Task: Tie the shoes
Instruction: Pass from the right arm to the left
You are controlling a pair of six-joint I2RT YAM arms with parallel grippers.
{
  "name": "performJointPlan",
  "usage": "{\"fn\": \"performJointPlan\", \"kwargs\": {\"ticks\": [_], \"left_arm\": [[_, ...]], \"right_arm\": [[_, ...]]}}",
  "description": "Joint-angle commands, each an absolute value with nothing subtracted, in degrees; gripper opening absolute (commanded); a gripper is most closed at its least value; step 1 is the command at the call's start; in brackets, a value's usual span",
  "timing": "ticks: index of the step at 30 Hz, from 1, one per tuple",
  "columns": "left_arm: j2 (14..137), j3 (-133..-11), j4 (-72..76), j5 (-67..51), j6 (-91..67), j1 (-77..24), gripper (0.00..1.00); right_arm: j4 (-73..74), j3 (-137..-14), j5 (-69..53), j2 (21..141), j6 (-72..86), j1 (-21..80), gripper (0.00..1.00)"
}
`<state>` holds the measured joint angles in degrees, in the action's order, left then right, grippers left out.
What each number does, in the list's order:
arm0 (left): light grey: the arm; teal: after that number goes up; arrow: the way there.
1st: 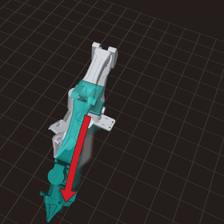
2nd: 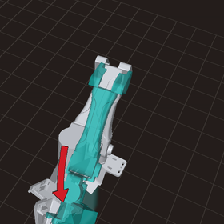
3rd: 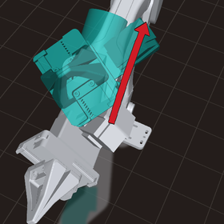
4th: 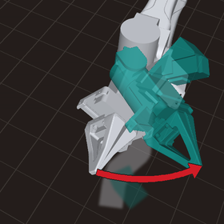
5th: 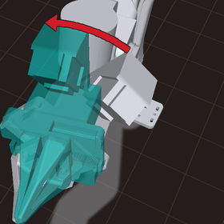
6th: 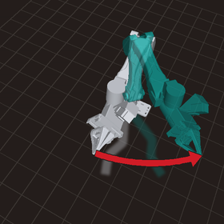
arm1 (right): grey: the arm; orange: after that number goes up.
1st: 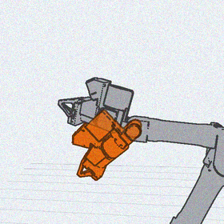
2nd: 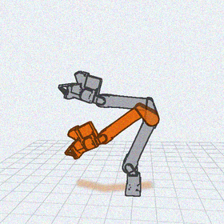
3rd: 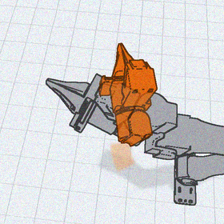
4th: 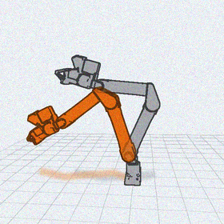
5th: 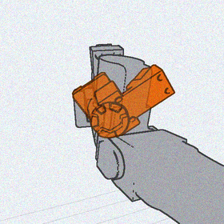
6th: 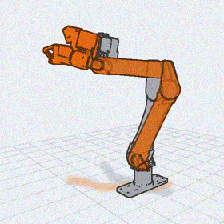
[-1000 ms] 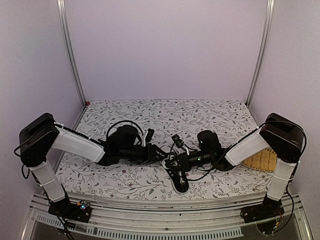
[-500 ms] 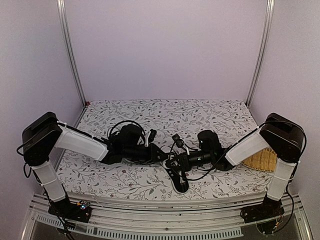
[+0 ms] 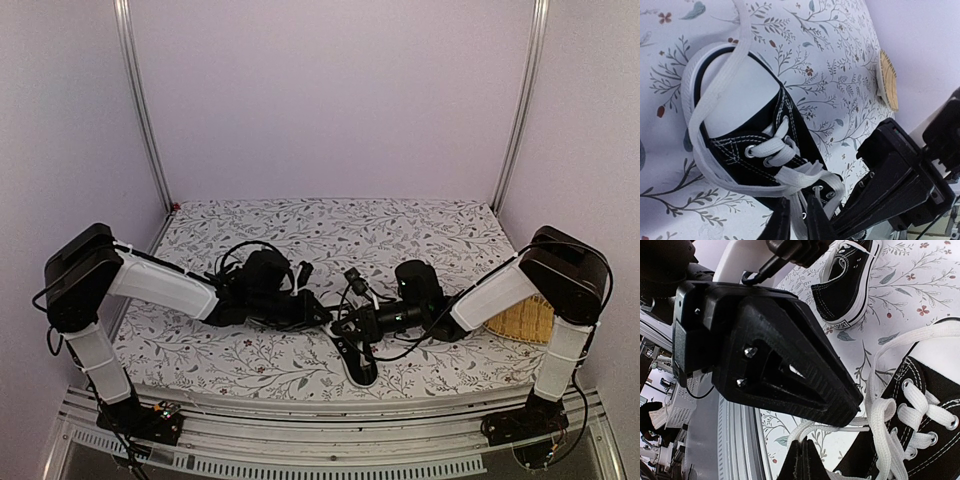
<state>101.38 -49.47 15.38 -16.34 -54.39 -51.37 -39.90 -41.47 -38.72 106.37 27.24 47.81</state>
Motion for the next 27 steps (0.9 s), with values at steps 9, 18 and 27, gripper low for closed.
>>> {"fn": "performJointPlan", "kwargs": {"ticks": [9,18,27], "left_arm": [[99.88,-49.74,18.66,-17.42,-54.60,-52.21,0.00],[99.52,-48.92,24.38,-19.59,-55.15,-52.47,0.00],[98.77,-49.75,19.17,-15.16,-53.74,-52.91,0.06]], "right_arm": [[-34.29,-42.03,-36.04,107.23,25.81,47.20,0.02],[-28.06,-46.00,-37.31,108.64,22.23,47.10,0.02],[-28.07,-49.59,-37.25,111.16,22.13,47.09,0.02]]}}
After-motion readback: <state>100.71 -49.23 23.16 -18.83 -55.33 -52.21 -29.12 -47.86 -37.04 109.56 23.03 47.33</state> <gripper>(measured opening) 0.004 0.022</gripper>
